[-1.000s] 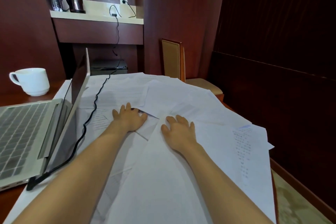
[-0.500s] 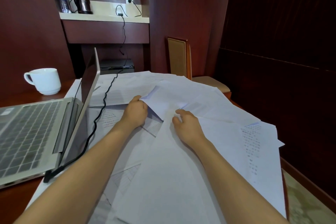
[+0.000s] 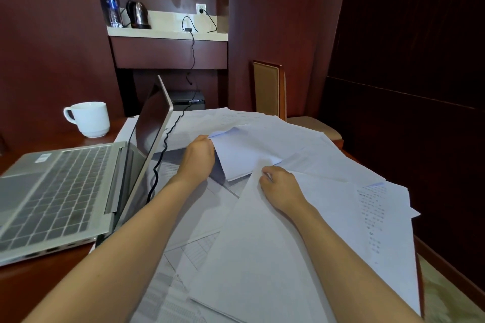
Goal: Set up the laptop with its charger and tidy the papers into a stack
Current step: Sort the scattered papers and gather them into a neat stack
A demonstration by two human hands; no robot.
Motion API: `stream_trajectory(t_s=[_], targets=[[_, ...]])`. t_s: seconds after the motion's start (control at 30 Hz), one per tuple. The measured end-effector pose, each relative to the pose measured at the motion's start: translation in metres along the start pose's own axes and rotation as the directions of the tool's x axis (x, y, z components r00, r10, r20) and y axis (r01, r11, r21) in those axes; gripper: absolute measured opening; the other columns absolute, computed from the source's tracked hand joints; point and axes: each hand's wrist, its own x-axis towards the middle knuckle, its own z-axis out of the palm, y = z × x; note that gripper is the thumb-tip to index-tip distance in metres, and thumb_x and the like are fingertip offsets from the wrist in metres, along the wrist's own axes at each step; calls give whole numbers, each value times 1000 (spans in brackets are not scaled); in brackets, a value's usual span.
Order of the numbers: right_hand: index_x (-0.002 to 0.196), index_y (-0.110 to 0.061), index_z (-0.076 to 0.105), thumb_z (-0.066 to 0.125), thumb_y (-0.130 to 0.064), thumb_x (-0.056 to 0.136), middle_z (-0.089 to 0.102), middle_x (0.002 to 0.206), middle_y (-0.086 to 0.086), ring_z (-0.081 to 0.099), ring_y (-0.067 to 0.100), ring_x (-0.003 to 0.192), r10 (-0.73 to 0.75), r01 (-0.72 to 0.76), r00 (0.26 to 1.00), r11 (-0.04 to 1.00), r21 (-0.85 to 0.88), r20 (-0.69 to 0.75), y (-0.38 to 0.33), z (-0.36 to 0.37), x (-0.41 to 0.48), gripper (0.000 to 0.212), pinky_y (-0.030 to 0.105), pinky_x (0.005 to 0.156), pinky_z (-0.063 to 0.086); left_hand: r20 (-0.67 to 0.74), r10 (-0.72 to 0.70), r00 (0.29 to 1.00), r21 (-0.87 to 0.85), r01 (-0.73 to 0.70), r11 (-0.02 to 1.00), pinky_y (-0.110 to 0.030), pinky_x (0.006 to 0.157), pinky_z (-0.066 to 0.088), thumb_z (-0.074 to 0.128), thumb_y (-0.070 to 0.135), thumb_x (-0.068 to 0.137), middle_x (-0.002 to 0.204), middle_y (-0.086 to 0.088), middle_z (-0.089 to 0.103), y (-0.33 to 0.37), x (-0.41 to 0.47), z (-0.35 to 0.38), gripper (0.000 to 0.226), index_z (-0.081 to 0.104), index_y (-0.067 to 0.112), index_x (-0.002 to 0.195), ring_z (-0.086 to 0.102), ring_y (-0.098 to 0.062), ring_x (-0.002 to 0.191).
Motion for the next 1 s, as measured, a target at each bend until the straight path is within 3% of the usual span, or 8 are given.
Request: stream_trajectory(t_s=[0.17, 0.27, 0.43, 0.6, 0.77, 0.87, 0.93, 1.0], targets=[[101, -10, 67, 45, -9, 93, 59, 90, -4, 53, 10, 79, 110, -72, 991, 917, 391, -76, -6, -8, -3, 23, 21, 78, 42, -117, -42, 992, -85, 32, 996, -21, 61, 23, 31, -14, 88, 100, -26, 56, 6, 3, -6, 36, 60, -12, 109, 51, -35, 91], [101, -1, 63, 48, -13, 94, 64, 85, 11, 58, 16, 66, 192, -253, 967, 617, 745, 169, -19, -12, -4, 20, 19, 60, 51, -146, -107, 983, -93, 94, 991, -26, 61, 24, 31, -13, 90, 101, -32, 55, 7, 7, -9, 28, 57, -19, 98, 51, -43, 96], [132, 9, 40, 39, -39, 99, 52, 129, 28, 58, 32, 102, 69, -606, 790, 237, 759, 609, -39, -10, -11, 58, 33, 83, 52, -151, -107, 983, -98, 93, 991, -29, 64, 24, 32, -10, 90, 96, -32, 55, 4, 5, -14, 28, 59, -16, 96, 51, -43, 92], [117, -3, 46, 45, -30, 98, 59, 115, 19, 59, 28, 105, 69, -546, 837, 24, 838, 543, -48, 7, -13, 33, 35, 87, 49, -71, -30, 997, -28, 28, 999, -36, 66, 31, 34, -13, 89, 82, -19, 48, -9, -13, -9, 27, 60, -8, 96, 47, -30, 77], [86, -4, 47, 45, -6, 97, 46, 71, 10, 64, 22, 73, 159, -397, 912, 123, 909, 377, -49, 13, -9, 11, 29, 61, 58, 99, -37, 994, -231, 59, 971, -22, 77, 40, 38, -14, 84, 107, -21, 62, -32, -31, -3, 34, 67, -8, 101, 58, -23, 96], [87, -10, 45, 45, -5, 96, 39, 62, 5, 50, 20, 65, 104, -347, 936, 122, 930, 336, -46, 4, -9, 10, 32, 65, 59, 135, -20, 991, -192, 46, 980, -20, 70, 35, 42, -16, 73, 87, -12, 58, -39, -36, -1, 32, 71, -2, 73, 53, -20, 87], [76, -13, 43, 46, -3, 94, 31, 49, 2, 37, 15, 53, 127, -291, 952, 113, 950, 277, -43, -4, -7, 21, 33, 65, 59, 90, -102, 991, -244, 121, 962, -22, 60, 32, 38, 0, 62, 72, -1, 50, -42, -37, 0, 22, 55, 10, 53, 46, -18, 75], [73, -11, 46, 44, -3, 93, 33, 50, 4, 36, 16, 54, 125, -245, 965, 125, 961, 230, -40, -12, -7, 22, 35, 65, 58, 37, -225, 974, -260, 226, 939, -28, 56, 28, 35, 6, 66, 67, -2, 42, -41, -36, 0, 9, 42, 12, 66, 38, -20, 68]])
